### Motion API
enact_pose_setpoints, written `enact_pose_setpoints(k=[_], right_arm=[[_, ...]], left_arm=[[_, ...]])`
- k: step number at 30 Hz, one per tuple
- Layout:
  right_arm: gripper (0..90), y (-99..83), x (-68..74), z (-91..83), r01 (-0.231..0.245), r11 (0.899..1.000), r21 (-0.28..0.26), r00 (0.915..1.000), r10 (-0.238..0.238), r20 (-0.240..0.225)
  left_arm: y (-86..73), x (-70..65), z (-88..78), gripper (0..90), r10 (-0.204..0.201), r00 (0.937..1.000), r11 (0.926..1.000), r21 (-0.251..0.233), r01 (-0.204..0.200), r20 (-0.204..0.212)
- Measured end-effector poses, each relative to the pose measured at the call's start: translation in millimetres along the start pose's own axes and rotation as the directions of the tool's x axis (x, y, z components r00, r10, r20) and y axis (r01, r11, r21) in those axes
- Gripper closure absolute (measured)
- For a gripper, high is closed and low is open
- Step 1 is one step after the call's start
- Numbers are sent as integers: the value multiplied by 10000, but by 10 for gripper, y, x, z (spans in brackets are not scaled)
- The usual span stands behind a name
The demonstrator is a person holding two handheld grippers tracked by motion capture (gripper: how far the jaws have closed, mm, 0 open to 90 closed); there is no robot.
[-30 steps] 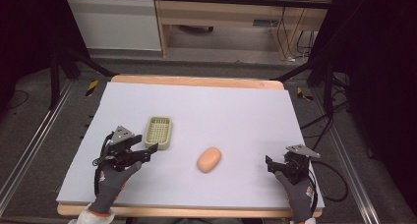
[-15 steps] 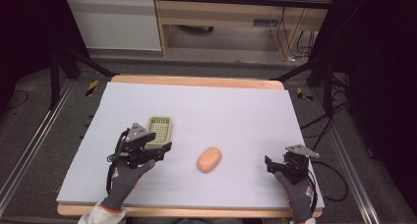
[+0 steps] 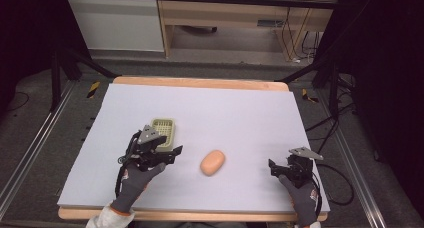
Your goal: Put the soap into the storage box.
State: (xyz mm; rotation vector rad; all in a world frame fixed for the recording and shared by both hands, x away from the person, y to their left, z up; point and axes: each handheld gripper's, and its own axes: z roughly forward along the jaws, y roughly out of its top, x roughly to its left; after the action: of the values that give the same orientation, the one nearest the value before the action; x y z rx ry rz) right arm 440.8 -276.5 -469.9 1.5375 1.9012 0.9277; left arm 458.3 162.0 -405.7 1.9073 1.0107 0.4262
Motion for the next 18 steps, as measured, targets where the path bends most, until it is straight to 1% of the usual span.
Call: enact_pose_setpoints(k=[1, 2, 9, 13, 16, 18], right_arm=[[85, 0, 0, 0, 0, 10000, 0, 10000, 0, 0], [85, 0, 1, 1, -8, 10000, 15, 10000, 8, 3], [85, 2, 6, 3, 23, 10000, 41, 10000, -23, 25], [85, 7, 12, -5, -18, 10000, 9, 10000, 18, -12], [86, 9, 11, -1, 48, 10000, 10, 10000, -48, -13], [85, 10, 17, -3, 30, 10000, 20, 10000, -30, -37]], left_arm=[[0, 0, 0, 303, 0, 10000, 10000, 0, 0, 0], [8, -23, 21, 303, 107, 9999, 9999, 59, -107, 28], [36, -93, 78, 303, 235, 9996, 9996, 155, -237, 131], [77, -163, 111, 301, 372, 9990, 9991, 170, -377, 247], [81, -188, 132, 298, 370, 9988, 9991, 176, -376, 314], [81, -223, 173, 293, 465, 9984, 9984, 296, -474, 317]])
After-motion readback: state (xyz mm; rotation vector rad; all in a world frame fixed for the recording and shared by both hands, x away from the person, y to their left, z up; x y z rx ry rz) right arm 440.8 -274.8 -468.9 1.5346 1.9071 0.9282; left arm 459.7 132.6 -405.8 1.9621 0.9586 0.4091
